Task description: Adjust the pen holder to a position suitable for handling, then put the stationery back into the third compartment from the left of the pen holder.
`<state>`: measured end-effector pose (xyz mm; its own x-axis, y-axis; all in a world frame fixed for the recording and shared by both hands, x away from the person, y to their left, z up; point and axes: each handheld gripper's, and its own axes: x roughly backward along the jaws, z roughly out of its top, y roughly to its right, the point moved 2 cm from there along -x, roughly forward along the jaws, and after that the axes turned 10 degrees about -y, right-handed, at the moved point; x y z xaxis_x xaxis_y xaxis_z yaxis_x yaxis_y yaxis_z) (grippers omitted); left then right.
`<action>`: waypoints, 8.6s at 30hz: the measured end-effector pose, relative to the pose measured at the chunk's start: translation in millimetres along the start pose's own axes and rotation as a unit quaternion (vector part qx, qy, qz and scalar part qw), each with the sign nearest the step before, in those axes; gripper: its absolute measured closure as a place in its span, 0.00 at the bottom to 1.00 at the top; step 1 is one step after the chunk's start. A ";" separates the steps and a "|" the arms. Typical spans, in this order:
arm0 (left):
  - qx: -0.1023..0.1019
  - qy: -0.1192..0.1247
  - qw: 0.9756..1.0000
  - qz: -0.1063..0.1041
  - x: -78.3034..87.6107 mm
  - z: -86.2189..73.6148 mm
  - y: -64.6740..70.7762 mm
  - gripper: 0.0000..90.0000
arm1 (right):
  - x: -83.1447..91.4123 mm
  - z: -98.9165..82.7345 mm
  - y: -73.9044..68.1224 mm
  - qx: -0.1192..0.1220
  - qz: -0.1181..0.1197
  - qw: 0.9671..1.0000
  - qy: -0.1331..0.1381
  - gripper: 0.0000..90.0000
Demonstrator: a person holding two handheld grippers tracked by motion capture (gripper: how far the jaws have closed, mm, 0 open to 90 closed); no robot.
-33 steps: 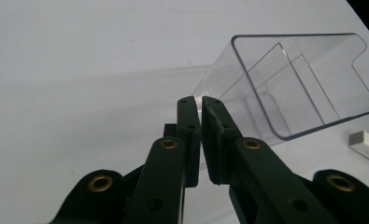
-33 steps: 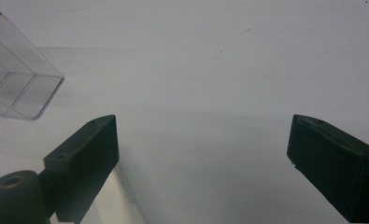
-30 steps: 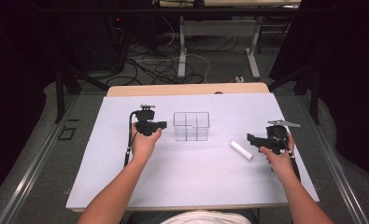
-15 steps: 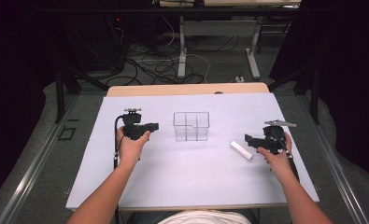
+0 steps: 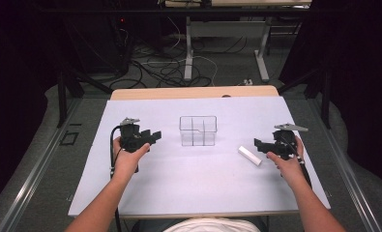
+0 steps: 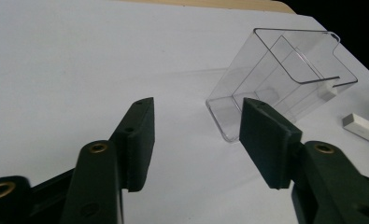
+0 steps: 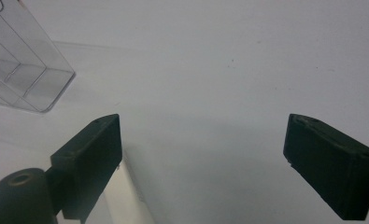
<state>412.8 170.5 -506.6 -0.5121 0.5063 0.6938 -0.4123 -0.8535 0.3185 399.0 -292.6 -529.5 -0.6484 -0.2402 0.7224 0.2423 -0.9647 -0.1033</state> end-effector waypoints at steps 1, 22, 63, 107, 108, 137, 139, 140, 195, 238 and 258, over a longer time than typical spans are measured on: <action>-0.004 0.006 1.000 0.003 -0.3 -0.9 0.1 0.47 | 0.5 0.1 -0.2 0.003 -0.003 1.000 0.002 0.17; -0.145 0.005 0.989 0.019 4.6 -18.5 6.7 0.31 | 0.5 -0.6 -12.8 0.082 0.012 0.996 -0.020 0.28; -0.123 -0.001 0.992 -0.013 -10.9 -29.7 14.4 0.00 | -18.9 -13.3 -27.8 0.198 0.086 0.966 -0.144 0.53; -0.140 -0.017 0.990 -0.008 -15.5 -32.7 12.1 0.00 | -21.4 -18.8 -35.9 0.235 0.062 0.947 -0.209 0.75; -0.139 -0.014 0.990 -0.006 -16.1 -32.8 12.2 0.00 | -21.2 -18.9 -36.0 0.234 0.064 0.947 -0.209 0.75; -0.132 -0.009 0.991 -0.015 -14.3 -29.9 12.1 0.00 | 2.0 16.5 -105.1 0.441 0.040 0.883 -0.157 0.75; -0.131 -0.004 0.991 -0.016 -14.6 -29.3 13.1 0.00 | 3.5 18.5 -112.9 0.471 0.032 0.867 -0.160 0.75; -0.132 -0.005 0.991 -0.016 -14.4 -29.0 13.4 0.00 | 4.1 18.9 -116.5 0.488 0.030 0.857 -0.162 0.75; -0.305 -0.117 0.932 -0.157 -28.0 -12.2 96.0 0.33 | 28.4 -20.1 -183.5 0.867 -0.096 0.483 0.075 0.75; -0.407 -0.241 0.865 -0.169 -58.6 -8.8 145.9 0.75 | 26.2 -34.9 -194.7 0.893 -0.089 0.434 0.081 0.75; -0.401 -0.248 0.866 -0.167 -65.3 -3.5 133.6 0.77 | 27.0 -36.4 -194.6 0.886 -0.086 0.449 0.083 0.67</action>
<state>388.6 23.8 -511.6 0.0409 0.4241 0.9047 -0.9674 -0.2096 0.1420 308.1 -115.2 -514.8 -0.7764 -0.3251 0.5399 0.2774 0.5930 0.7559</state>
